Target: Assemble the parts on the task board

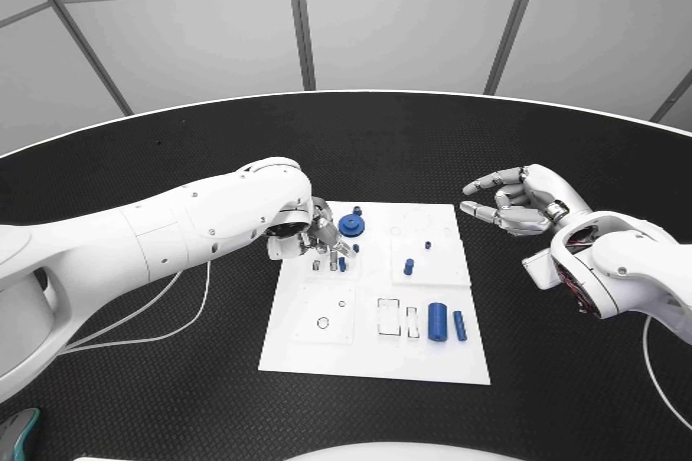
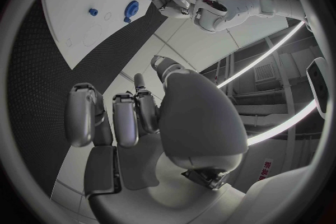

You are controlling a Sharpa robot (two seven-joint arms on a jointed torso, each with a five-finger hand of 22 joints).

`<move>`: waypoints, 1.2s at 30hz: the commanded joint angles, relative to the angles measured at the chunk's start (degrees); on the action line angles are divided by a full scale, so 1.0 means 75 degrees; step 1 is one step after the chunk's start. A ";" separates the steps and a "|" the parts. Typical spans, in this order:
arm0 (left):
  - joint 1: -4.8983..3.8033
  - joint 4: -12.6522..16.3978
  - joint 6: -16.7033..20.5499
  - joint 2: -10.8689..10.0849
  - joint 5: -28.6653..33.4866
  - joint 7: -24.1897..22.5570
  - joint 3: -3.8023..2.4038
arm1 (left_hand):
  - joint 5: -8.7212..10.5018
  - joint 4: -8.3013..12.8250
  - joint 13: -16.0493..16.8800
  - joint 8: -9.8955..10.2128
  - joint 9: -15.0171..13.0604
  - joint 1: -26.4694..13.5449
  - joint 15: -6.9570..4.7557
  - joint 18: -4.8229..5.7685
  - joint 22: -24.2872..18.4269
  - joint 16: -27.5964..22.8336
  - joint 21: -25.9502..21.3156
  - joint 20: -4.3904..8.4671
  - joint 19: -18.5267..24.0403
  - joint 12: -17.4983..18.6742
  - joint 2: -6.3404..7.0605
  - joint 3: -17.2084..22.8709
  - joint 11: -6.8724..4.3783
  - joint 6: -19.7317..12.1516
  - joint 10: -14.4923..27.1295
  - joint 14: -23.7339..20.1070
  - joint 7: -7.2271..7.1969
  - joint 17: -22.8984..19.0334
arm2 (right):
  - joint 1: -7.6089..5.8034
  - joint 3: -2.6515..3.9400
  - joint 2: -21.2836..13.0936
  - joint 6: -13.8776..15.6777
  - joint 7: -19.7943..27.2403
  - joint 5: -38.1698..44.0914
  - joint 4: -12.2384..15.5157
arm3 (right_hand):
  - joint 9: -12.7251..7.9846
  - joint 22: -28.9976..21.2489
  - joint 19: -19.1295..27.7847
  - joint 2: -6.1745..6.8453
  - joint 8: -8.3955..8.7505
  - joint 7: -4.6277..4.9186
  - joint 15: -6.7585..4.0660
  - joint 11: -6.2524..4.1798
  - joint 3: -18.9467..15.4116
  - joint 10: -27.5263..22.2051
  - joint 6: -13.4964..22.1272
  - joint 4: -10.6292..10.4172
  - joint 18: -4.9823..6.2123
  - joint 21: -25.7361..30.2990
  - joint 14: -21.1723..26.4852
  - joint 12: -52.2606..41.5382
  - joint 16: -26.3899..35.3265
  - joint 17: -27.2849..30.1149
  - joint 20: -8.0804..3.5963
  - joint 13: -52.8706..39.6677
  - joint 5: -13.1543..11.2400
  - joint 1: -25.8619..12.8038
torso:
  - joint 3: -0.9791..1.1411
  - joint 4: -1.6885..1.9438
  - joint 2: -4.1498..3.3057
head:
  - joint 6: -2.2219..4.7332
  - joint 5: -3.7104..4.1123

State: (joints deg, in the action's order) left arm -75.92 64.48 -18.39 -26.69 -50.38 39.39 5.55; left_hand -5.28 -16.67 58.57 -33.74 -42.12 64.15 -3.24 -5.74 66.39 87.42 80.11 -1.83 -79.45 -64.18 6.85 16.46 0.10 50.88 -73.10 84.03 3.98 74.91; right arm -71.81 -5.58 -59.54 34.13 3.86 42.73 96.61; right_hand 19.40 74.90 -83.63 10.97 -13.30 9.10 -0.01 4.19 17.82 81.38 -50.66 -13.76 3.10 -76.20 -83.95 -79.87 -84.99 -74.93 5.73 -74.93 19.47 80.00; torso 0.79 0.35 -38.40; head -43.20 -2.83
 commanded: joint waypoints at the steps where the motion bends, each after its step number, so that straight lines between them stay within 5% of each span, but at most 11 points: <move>1: 0.0007 -0.0014 -0.0013 0.0018 0.0000 -0.0001 0.0003 | 0.0012 0.0018 -0.0004 -0.0036 -0.0012 0.0061 -0.0061 0.0158 0.0008 0.0022 0.0036 0.0002 -0.0070 -0.0043 -0.0001 0.0027 -0.0032 -0.0048 -0.0020 0.0630 0.0014 0.1367 | 0.0000 0.0000 0.0001 -0.0003 -0.0002 0.0000 0.0000 | -0.0008 0.0474 -0.0020 0.0051 -0.0036 0.0003 -0.0061 -0.0021 0.0035 0.0029 0.0054 0.0005 0.0050 0.0018 -0.0459 0.0017 0.0023 -0.0507 -0.0054 -0.0684 0.0030 0.0029 | 0.0003 -0.0002 0.0000 | -0.0014 -0.0002; 36: 0.0043 0.0029 -0.0122 0.0046 0.0030 -0.0021 0.0019 | -0.0006 0.0034 -0.0036 -0.0078 -0.0156 0.0432 -0.0074 0.0161 0.0042 0.0023 0.0058 0.0004 -0.0065 -0.0052 -0.0062 0.0185 -0.0050 -0.0087 -0.0013 0.0629 -0.0006 0.1363 | 0.0000 0.0000 0.0016 -0.0022 -0.0030 0.0000 -0.0052 | -0.0011 0.0466 -0.0022 0.0044 -0.0047 0.0004 -0.0061 -0.0021 0.0061 0.0042 0.0047 0.0001 0.0052 0.0029 -0.0462 0.0006 0.0022 -0.0515 -0.0055 -0.0691 0.0051 0.0028 | 0.0004 0.0004 0.0006 | -0.0091 -0.0014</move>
State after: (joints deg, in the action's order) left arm -75.60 64.65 -19.27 -26.33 -50.17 39.22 5.69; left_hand -5.28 -16.43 58.36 -33.96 -43.23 66.77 -3.24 -4.87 66.62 87.42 80.35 -1.86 -79.42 -64.40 6.43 17.51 0.10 50.58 -73.10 84.03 3.85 74.92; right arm -71.81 -5.58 -59.41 33.97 3.64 42.73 96.23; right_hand 19.42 74.90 -83.84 10.97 -13.28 9.10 -0.01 4.19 17.81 81.38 -50.66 -13.75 3.10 -76.20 -83.95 -79.87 -84.99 -74.92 5.52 -74.92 19.47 80.00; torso 0.85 0.34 -38.33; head -43.84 -2.87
